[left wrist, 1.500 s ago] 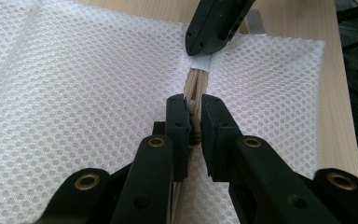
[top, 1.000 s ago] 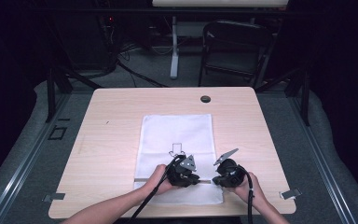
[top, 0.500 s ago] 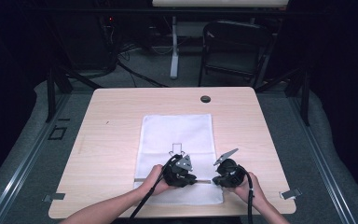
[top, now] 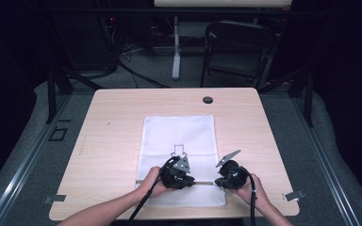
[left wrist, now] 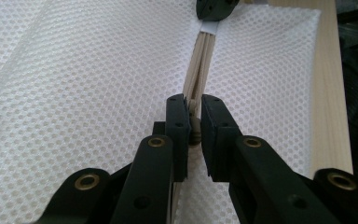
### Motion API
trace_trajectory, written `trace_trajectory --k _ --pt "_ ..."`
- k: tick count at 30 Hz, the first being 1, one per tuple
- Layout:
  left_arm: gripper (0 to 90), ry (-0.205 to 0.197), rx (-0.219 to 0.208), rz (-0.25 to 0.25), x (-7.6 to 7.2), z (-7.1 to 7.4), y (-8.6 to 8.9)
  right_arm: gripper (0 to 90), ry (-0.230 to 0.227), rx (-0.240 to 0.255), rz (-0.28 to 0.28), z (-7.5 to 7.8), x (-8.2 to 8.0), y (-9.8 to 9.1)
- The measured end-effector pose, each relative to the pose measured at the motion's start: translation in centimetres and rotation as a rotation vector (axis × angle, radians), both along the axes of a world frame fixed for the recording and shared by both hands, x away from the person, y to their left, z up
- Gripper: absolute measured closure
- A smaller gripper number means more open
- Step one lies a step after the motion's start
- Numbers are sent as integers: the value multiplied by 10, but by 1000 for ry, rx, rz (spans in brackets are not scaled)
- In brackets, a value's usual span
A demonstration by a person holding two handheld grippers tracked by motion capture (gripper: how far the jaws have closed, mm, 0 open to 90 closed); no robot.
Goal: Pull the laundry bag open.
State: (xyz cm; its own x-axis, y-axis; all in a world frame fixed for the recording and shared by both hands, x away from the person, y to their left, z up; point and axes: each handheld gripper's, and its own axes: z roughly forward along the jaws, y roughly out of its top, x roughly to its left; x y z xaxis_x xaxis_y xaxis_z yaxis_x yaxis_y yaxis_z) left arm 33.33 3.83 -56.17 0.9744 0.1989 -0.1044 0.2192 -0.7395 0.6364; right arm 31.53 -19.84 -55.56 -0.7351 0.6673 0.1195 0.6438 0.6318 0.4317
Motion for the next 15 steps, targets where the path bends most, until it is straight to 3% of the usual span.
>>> trace_trajectory --k 12,13,15 --pt "821 0 -1 8 -1 2 11 900 0 0 4 0 0 0" --pt "821 -8 15 8 -2 3 12 900 -5 17 -12 -1 -1 1" --pt "821 -3 4 6 -2 3 12 900 1 -3 6 0 0 0"
